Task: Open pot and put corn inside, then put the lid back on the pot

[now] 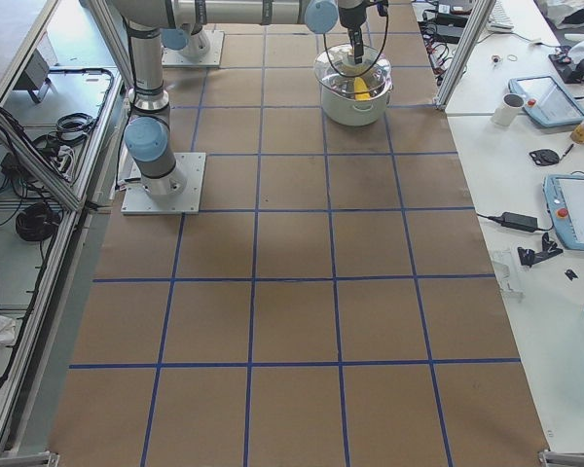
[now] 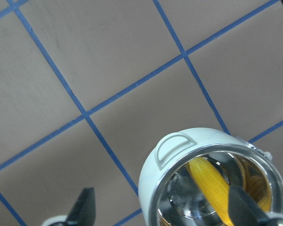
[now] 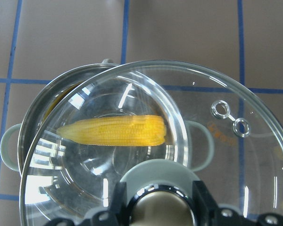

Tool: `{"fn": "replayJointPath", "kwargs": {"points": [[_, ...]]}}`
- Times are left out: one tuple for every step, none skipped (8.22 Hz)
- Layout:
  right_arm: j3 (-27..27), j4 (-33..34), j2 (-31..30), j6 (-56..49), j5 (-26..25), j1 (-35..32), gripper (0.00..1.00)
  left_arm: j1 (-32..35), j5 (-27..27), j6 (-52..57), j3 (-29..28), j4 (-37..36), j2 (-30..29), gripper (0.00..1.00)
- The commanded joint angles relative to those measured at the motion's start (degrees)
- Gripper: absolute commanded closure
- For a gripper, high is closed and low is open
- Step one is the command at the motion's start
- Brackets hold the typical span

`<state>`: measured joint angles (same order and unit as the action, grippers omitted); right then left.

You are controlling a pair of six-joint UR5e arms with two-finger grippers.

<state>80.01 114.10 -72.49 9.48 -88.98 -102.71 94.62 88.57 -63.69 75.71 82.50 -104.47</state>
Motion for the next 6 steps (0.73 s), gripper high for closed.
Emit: {"fn": "replayJointPath", "kwargs": {"points": [[-3.4,4.2,7.4,5.6,-2.8,-5.8,0.74,-8.9,0.4,32.4,2.4,9.4,10.0,0.0],[-3.5,4.5,7.9,5.9,-2.3,-5.7,0.73,-11.2,0.3,41.4,2.0,10.4,11.7,0.0],[-3.5,4.5,8.3,5.9,-2.1,-5.8,0.74,-12.9,0.1,44.2,1.8,10.4,11.6,0.0],[-3.5,4.5,9.4,6.2,-2.0,-6.4,0.74,-13.2,0.4,46.4,1.9,11.1,10.5,0.0],[-3.1,4.5,10.0,6.1,-2.1,-6.6,0.74,-13.1,3.0,49.2,2.0,11.9,10.7,0.0],[-2.9,4.7,10.4,5.8,-2.0,-6.6,0.74,-13.0,5.9,50.9,2.2,11.4,11.8,0.0]]}}
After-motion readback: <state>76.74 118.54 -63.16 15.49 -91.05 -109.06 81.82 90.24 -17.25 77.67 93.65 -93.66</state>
